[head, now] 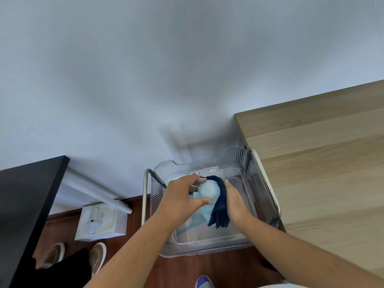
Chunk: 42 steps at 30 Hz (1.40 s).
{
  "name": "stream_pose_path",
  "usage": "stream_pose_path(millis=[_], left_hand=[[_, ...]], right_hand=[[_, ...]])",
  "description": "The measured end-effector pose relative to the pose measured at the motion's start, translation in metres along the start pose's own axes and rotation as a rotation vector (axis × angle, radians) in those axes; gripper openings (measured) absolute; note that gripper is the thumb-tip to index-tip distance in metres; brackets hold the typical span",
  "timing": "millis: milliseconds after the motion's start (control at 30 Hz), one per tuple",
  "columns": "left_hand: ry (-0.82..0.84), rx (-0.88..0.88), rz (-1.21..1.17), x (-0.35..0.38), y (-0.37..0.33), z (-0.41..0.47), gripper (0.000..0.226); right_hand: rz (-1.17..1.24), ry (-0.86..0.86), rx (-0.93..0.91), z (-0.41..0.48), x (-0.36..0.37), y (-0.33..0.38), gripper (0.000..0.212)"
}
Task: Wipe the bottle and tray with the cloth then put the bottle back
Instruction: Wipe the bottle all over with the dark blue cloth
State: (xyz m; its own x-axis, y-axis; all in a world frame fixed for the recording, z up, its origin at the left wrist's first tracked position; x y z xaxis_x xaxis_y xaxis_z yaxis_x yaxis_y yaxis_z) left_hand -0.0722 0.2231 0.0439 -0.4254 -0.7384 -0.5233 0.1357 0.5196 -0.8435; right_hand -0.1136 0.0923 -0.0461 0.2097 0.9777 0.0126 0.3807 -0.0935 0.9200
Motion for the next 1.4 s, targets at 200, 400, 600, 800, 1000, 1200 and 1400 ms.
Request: stream_pose_path(millis=[200, 400, 600, 800, 1000, 1200, 1400], left_hand=[[-0.022, -0.018, -0.048, 0.0, 0.002, -0.001, 0.044], [-0.007, 0.003, -0.033, -0.001, 0.002, 0.003, 0.046], [-0.01, -0.009, -0.039, -0.001, 0.002, 0.0, 0.044], [-0.021, -0.007, -0.052, 0.0, 0.002, 0.0, 0.045], [-0.029, 0.022, -0.067, -0.001, 0.003, 0.001, 0.047], [-0.079, 0.055, -0.071, 0.003, 0.009, -0.008, 0.047], [-0.182, 0.137, 0.013, 0.016, 0.018, -0.027, 0.064]], right_hand=[[0.193, -0.098, 0.146, -0.028, 0.018, -0.033, 0.043], [-0.146, -0.212, -0.305, -0.024, 0.014, 0.011, 0.03], [0.111, -0.075, 0.023, 0.006, -0.001, 0.006, 0.038], [0.194, -0.156, 0.068, -0.026, 0.019, -0.028, 0.038], [-0.1, -0.269, -0.308, -0.029, 0.018, 0.011, 0.039], [0.138, -0.203, -0.119, -0.005, 0.01, -0.002, 0.037], [0.165, -0.163, 0.032, 0.004, 0.006, -0.027, 0.039]])
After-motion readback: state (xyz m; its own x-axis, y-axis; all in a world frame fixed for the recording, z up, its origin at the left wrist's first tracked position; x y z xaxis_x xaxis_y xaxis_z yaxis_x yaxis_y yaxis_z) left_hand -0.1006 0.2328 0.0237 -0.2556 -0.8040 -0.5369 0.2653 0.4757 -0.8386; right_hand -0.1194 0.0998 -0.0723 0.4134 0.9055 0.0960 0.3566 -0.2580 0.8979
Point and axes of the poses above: each hand's wrist, its own z-axis towards the middle knuckle, its own x-axis out of the palm, y = z × x, the point moved 5 cm from there along z, towards the middle knuckle, and after that the axes turned 12 degrees about -z, right-handed, at the moved point
